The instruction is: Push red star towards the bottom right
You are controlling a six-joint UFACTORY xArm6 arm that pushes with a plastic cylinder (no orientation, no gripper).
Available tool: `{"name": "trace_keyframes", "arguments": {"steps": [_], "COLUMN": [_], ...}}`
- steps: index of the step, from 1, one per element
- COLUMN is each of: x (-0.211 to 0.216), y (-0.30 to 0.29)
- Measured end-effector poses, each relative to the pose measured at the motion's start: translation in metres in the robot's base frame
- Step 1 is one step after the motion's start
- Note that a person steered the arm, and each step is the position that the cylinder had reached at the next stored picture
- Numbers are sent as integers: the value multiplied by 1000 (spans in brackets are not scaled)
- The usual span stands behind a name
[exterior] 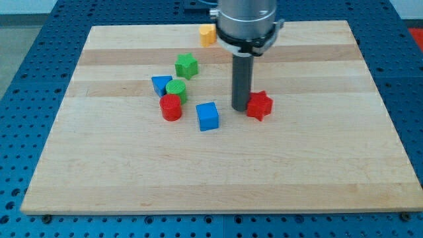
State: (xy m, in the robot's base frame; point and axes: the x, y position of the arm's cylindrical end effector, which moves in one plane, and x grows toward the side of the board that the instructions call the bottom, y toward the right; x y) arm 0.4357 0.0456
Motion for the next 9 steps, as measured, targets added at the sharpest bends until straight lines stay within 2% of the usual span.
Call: {"name": "trace_keyframes", "arguments": {"steps": [5, 8, 9], "x": [-10, 66, 59], "y": [92, 129, 130]}}
